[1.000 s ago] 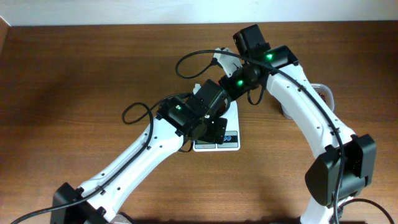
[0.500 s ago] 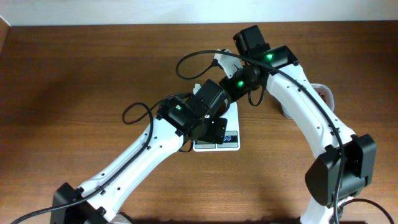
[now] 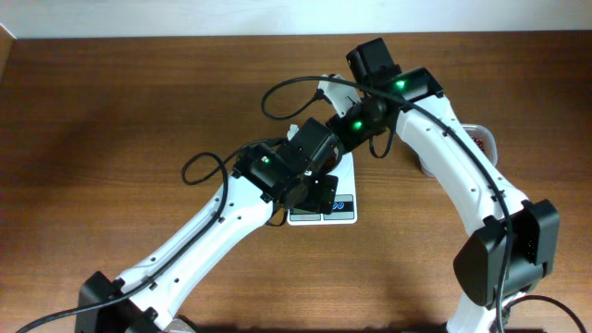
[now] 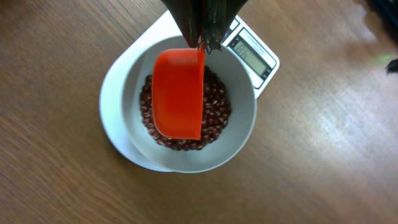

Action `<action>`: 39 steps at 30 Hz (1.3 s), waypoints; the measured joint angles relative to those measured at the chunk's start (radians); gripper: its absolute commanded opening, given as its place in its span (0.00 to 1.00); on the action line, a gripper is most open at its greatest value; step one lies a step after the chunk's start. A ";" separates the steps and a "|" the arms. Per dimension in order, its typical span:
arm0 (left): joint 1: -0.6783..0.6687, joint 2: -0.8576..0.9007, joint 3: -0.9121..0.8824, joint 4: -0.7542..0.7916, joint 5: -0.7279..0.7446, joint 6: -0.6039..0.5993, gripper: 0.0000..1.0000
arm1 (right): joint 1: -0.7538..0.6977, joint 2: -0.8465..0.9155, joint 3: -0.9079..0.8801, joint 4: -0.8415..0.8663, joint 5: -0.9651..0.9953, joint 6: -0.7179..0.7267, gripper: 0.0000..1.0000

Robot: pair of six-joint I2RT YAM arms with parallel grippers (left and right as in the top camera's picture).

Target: Scoop item into bowl and weigh 50g on scale

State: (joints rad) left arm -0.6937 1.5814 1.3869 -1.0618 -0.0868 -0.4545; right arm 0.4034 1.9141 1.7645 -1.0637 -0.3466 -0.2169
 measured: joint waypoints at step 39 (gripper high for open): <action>0.000 0.000 0.000 0.000 0.000 0.000 0.99 | -0.678 0.000 0.003 -0.174 -0.291 0.134 0.04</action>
State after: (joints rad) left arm -0.6937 1.5818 1.3869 -1.0615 -0.0872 -0.4545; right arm -0.2745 1.9141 1.7679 -1.2381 -0.6373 -0.0826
